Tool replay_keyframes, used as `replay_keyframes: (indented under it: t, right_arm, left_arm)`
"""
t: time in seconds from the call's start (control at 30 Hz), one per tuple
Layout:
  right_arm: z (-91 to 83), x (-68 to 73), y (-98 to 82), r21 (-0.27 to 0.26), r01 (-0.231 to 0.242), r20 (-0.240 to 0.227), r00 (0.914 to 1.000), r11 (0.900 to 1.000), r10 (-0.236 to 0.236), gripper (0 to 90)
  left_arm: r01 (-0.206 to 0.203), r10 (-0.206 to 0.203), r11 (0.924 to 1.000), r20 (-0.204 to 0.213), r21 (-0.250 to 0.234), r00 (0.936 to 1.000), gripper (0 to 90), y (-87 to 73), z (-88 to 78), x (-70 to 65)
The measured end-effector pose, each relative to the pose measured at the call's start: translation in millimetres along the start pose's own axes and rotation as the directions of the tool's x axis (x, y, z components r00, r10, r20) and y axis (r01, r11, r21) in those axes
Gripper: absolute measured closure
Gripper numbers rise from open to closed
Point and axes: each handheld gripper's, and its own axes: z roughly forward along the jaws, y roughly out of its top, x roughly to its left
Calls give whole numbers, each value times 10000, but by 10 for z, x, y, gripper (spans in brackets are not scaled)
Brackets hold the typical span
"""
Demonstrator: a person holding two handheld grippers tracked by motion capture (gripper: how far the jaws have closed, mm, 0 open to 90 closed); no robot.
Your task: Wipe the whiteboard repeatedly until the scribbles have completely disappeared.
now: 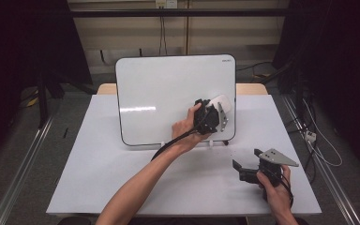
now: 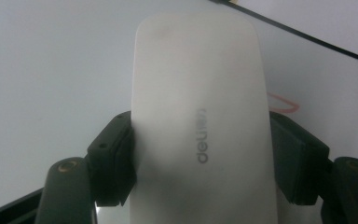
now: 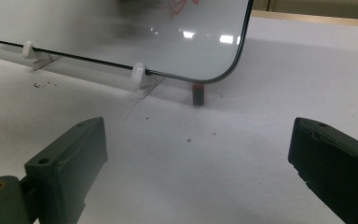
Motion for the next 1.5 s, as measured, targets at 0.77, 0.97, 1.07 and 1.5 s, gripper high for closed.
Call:
replay_keyframes:
  t: [0.77,0.97,1.07,1.5]
  right_arm:
    - [-27,6,-8,-28,-40,41,10000,10000,40,45]
    - [-39,3,-9,-62,-2,10,10000,10000,2,43]
    - [-40,0,-10,-81,-50,42,10000,10000,51,44]
    - [-32,12,-3,-70,65,-28,10000,10000,-65,43]
  left_arm:
    - [-2222,2180,9742,889,393,9719,312,-286,-180,-364]
    - [-2513,2446,9658,978,641,9647,312,-369,-245,-402]
    - [-2405,2312,9672,1094,815,9667,312,-384,-262,-393]
    - [-1567,1480,9832,932,935,9846,313,-508,-348,-355]
